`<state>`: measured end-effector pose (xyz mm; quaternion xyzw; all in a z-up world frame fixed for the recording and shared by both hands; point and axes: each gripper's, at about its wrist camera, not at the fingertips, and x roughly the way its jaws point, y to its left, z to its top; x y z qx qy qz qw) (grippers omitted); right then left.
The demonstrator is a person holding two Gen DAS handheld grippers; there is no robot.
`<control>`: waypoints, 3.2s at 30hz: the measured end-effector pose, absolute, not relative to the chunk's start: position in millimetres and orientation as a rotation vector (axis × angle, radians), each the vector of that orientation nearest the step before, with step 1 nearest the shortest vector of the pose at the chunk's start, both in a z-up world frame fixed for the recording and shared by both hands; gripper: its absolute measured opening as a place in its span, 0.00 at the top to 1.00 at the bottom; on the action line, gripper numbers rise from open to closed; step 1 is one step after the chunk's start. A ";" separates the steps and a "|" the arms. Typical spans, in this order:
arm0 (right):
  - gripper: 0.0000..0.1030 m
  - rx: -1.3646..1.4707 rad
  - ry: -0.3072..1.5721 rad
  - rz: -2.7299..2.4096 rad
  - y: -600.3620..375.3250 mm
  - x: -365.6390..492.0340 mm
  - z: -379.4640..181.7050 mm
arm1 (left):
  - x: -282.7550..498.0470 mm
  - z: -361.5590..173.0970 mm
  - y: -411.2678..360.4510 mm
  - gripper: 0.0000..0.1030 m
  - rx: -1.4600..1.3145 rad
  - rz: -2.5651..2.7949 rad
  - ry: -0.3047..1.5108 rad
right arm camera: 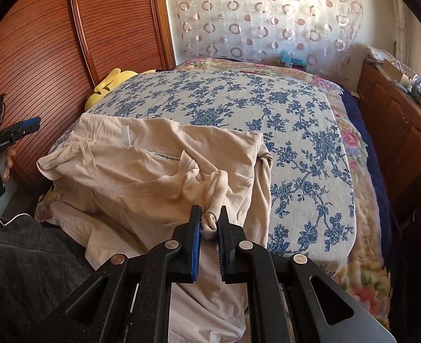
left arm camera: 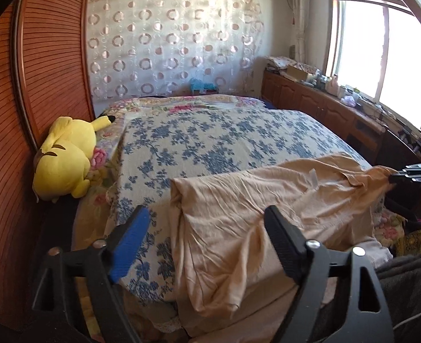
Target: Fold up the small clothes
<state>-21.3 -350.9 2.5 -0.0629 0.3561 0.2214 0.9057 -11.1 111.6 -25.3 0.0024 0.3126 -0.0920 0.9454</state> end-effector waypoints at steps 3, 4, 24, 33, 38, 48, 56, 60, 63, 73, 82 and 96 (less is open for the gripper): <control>0.91 -0.139 0.735 0.456 -349.6 -23.6 1.8 | 5.0 -32.4 113.4 0.13 -0.009 -0.198 0.662; 0.88 -0.143 0.734 0.454 -349.3 -23.9 1.8 | 11.7 -37.2 112.5 0.13 -0.007 -0.201 0.672; 0.54 -0.148 0.691 0.393 -337.0 29.8 -1.3 | 91.7 -83.7 116.0 0.13 -0.031 -0.165 0.795; 0.53 -0.137 0.761 0.339 -326.3 102.7 -40.7 | 102.9 -94.3 118.1 0.13 -0.018 -0.146 0.830; 0.53 -0.123 0.783 0.332 -323.0 124.6 -50.1 | 106.8 -100.2 122.1 0.13 -0.028 -0.138 0.848; 0.41 -0.141 0.779 0.315 -323.8 125.4 -55.7 | 105.9 -107.1 123.7 0.16 -0.027 -0.145 0.851; 0.43 -0.129 0.769 0.373 -327.1 121.3 -58.9 | 103.6 -104.2 122.6 0.46 -0.049 -0.169 0.836; 0.59 -0.128 0.769 0.397 -326.7 119.2 -58.0 | 103.4 -103.9 118.9 0.51 -0.040 -0.172 0.839; 0.77 -0.134 0.767 0.425 -323.8 115.1 -58.3 | 103.2 -103.7 117.5 0.55 -0.034 -0.172 0.839; 0.82 -0.111 0.760 0.427 -324.0 112.1 -61.2 | 101.5 -103.9 117.7 0.79 -0.044 -0.179 0.837; 0.86 -0.061 0.688 0.462 -325.3 78.5 -45.1 | 65.0 -61.0 112.7 0.87 -0.117 -0.240 0.703; 0.87 -0.008 0.391 0.483 -374.6 -30.8 53.1 | -18.7 41.2 108.9 0.88 -0.130 -0.310 0.413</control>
